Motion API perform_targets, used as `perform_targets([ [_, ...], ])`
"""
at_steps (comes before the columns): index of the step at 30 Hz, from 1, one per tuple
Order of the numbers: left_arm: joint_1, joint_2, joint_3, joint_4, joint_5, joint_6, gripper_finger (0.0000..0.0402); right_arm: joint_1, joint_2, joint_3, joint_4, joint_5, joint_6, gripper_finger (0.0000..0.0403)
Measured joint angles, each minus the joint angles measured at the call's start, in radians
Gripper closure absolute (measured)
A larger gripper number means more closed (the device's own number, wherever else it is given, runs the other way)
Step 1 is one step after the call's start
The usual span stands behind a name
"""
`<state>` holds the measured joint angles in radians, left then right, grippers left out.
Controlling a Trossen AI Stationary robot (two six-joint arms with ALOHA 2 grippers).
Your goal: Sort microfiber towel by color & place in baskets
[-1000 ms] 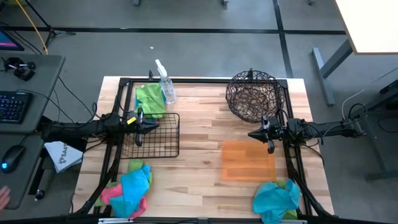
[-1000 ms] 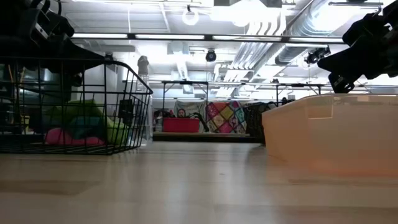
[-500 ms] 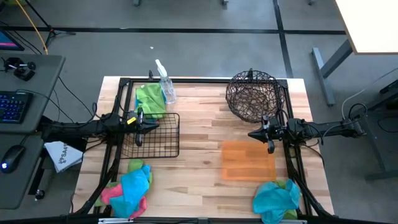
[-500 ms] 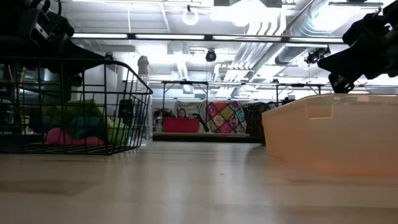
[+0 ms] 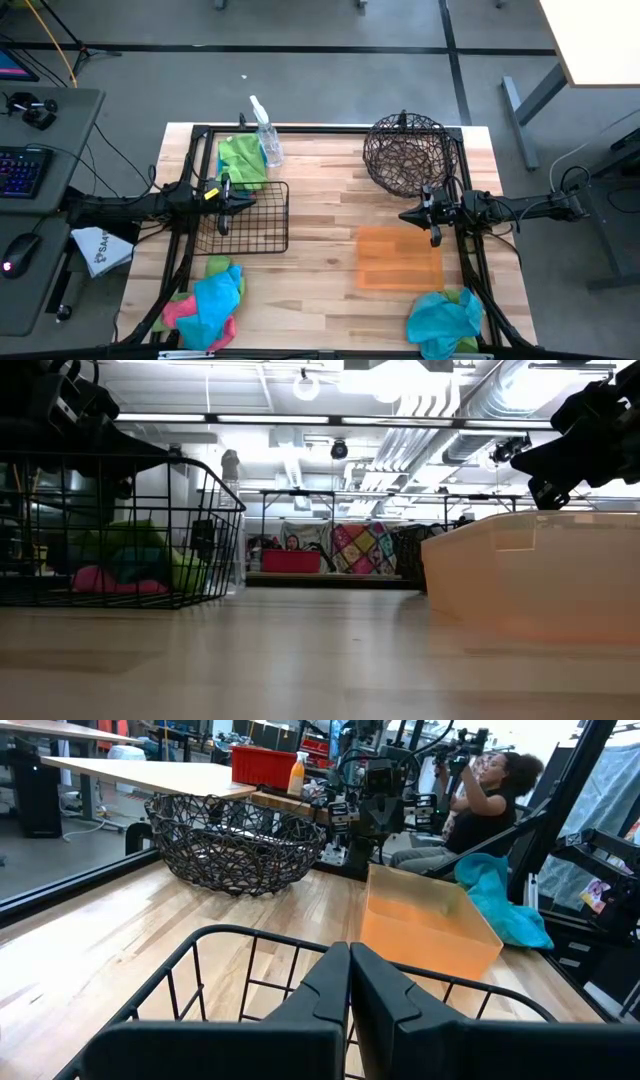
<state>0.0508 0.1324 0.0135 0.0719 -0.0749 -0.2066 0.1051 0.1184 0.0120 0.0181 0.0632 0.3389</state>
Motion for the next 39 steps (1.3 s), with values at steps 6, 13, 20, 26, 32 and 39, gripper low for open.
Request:
perform_targets([
  [6,0.0,0.0,0.0,0.0,0.0,0.0,0.0402,0.0,0.0,0.0,0.0,0.0,0.0,0.0402],
  [13,0.0,0.0,0.0,0.0,0.0,0.0,0.0402,0.0,0.0,0.0,0.0,0.0,0.0,0.0402],
  [20,0.0,0.0,0.0,0.013,0.0,-0.003,0.0402,0.0,0.0,0.0,0.0,0.0,0.0,0.0402],
  [26,0.0,0.001,0.0,0.37,-0.033,-0.359,0.0402,0.0,0.0,0.0,0.0,0.0,0.0,0.0402],
  [32,-0.017,0.128,0.142,0.451,-0.053,-0.423,0.0397,0.0,0.0,0.0,0.0,0.0,0.0,0.0402],
  [39,-0.033,0.54,0.642,-0.188,-0.265,-0.186,0.032,0.0,0.0,0.0,0.0,0.0,0.0,0.0402],
])
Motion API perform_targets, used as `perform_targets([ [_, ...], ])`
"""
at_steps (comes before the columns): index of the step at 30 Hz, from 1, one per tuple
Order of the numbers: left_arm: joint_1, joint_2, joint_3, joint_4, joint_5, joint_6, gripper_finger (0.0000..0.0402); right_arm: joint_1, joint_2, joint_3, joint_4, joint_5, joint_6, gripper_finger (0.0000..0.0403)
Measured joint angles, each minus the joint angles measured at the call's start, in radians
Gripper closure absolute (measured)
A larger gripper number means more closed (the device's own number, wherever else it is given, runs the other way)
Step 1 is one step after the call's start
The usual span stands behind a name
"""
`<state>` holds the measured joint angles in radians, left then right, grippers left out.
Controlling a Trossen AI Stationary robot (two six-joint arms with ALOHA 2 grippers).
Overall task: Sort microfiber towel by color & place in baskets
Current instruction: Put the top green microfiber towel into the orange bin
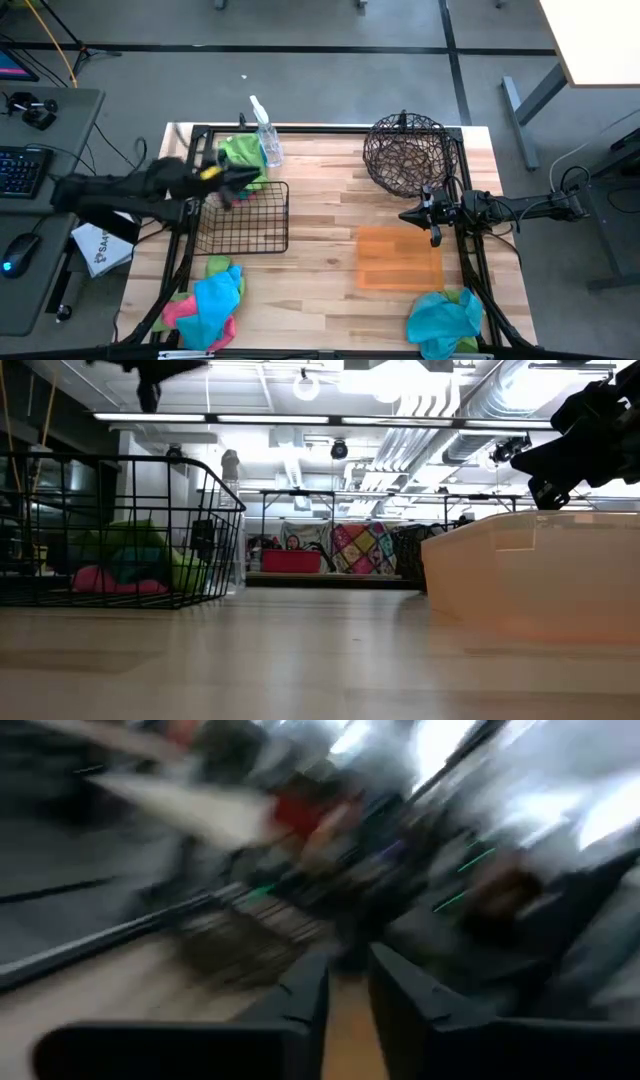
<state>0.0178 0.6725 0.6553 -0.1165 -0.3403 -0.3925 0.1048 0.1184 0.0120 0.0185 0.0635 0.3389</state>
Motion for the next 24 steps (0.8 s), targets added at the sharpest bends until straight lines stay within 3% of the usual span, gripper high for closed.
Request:
perform_targets([
  [2,0.035,0.131,0.171,-0.297,-0.078,-0.003,0.0287,0.0,0.0,0.0,0.0,0.0,0.0,0.0402],
  [6,0.151,0.377,0.454,-0.838,-0.105,-0.114,0.0224,0.0,0.0,0.0,0.0,0.0,0.0,0.0402],
  [10,0.295,0.555,0.566,-1.167,-0.077,-0.208,0.0181,0.0,0.0,0.0,0.0,0.0,0.0,0.0402],
  [16,0.476,0.692,0.514,-1.21,0.14,-0.229,0.0165,0.0,0.0,0.0,0.0,0.0,0.0,0.0402],
  [24,0.61,0.741,0.43,-1.061,0.163,-0.223,0.0167,0.0,0.0,0.0,0.0,0.0,0.0,0.0402],
])
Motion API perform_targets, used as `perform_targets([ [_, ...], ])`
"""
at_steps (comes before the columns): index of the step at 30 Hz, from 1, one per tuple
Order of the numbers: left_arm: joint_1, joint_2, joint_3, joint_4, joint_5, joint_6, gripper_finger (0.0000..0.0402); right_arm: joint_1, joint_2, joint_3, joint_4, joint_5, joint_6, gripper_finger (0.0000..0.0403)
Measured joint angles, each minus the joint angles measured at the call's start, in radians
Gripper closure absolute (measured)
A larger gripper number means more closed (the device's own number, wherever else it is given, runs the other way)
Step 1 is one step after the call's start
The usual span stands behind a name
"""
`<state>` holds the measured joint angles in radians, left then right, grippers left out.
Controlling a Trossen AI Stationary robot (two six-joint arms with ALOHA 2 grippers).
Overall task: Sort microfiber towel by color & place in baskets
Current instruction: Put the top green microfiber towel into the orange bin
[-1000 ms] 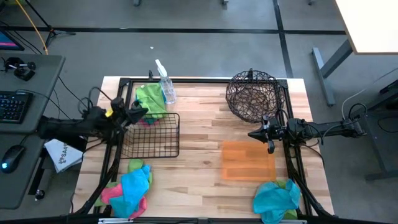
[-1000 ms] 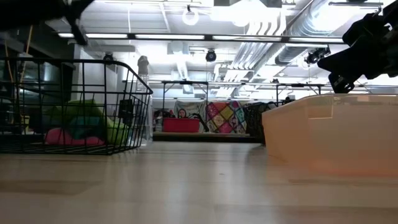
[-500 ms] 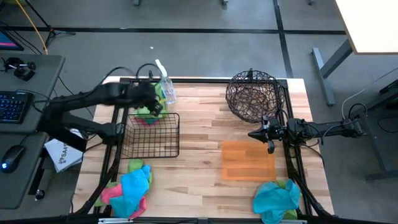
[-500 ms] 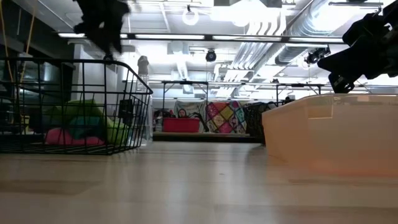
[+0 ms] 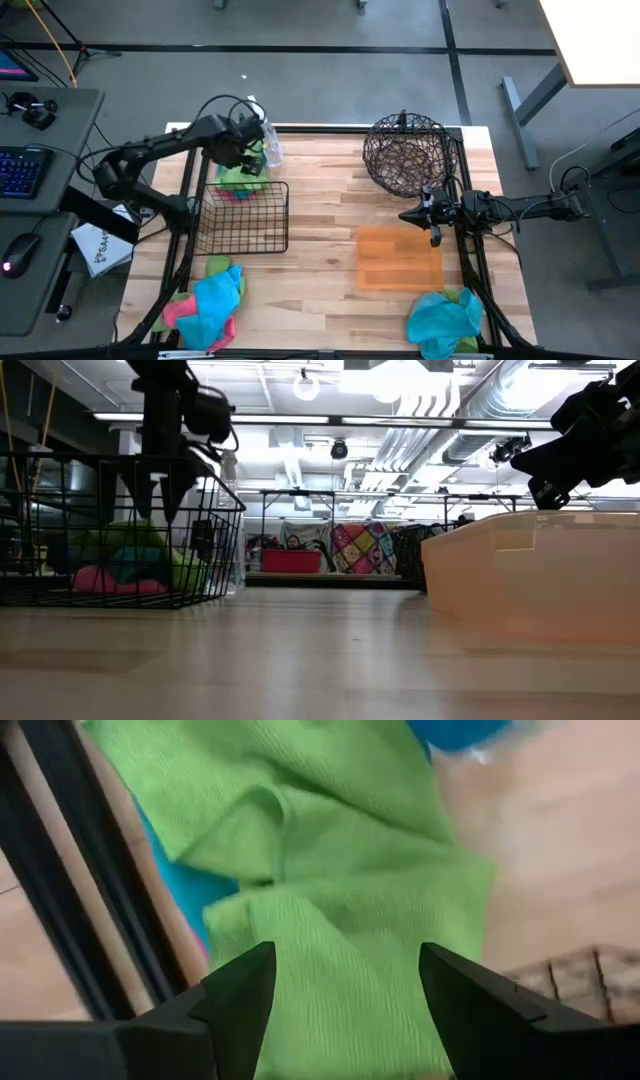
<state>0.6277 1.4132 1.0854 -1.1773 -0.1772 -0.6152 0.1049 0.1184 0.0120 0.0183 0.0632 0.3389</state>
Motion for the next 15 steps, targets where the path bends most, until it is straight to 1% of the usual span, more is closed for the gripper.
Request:
perform_targets([
  [3,0.033,0.0,-0.032,0.033,0.049,0.005,0.0167,0.0,0.0,0.0,0.0,0.0,0.0,0.0402],
  [6,0.047,0.0,-0.063,0.03,0.053,0.014,0.0167,0.0,0.0,0.0,0.0,0.0,0.0,0.0402],
  [10,0.047,0.0,-0.097,0.03,0.066,0.015,0.0167,0.0,0.0,0.0,0.0,0.0,0.0,0.0402],
  [15,0.023,0.0,-0.102,0.032,0.074,0.016,0.0167,0.0,0.0,0.0,0.0,0.0,0.0,0.0402],
])
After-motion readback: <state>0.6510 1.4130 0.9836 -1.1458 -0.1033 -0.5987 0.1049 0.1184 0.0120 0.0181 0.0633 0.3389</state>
